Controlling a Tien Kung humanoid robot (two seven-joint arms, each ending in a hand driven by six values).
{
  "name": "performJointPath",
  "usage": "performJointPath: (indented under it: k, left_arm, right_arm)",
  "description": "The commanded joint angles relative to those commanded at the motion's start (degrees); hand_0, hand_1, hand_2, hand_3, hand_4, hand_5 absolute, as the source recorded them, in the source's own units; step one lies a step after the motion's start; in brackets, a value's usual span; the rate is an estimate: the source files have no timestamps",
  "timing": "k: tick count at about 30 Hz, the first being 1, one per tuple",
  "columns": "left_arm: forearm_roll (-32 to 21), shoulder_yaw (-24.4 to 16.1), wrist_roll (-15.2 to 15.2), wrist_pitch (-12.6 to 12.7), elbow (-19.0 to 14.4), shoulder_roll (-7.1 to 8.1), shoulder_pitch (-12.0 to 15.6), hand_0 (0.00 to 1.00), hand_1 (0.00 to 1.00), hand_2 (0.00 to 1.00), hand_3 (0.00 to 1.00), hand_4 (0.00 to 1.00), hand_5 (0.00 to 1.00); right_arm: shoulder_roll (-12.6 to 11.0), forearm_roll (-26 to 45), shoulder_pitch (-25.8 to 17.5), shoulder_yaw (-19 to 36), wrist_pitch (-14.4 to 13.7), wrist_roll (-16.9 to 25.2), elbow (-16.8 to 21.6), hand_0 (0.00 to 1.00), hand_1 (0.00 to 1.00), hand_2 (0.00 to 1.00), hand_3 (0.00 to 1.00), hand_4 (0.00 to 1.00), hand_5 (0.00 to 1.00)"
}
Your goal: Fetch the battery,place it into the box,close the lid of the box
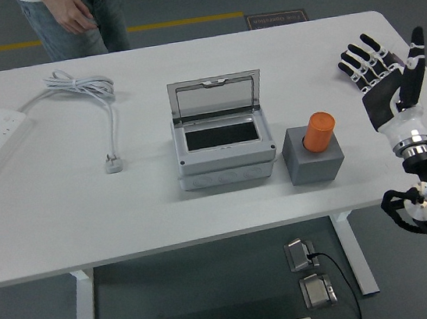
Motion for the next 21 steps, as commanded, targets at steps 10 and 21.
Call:
performJointPath:
  k: [10, 21]
  left_arm:
    - [0.26, -0.21, 0.04, 0.02, 0.0, 0.09, -0.06, 0.673, 0.708, 0.668, 0.625, 0.625, 0.218]
    - [0.36, -0.24, 0.08, -0.01, -0.01, -0.16, -0.2, 0.673, 0.708, 0.668, 0.625, 0.625, 0.217]
  right_arm:
    - [0.13, -19.61, 0.2, -1.41, -4.94, -0.89, -1.66, 0.791, 0.701, 0.714, 0.738, 0.998, 0.998]
    - [1.12, -16.96, 1.4, -6.71, -3.77, 4.29, -7.19, 0.79, 0.701, 0.724, 0.768, 0.998, 0.992]
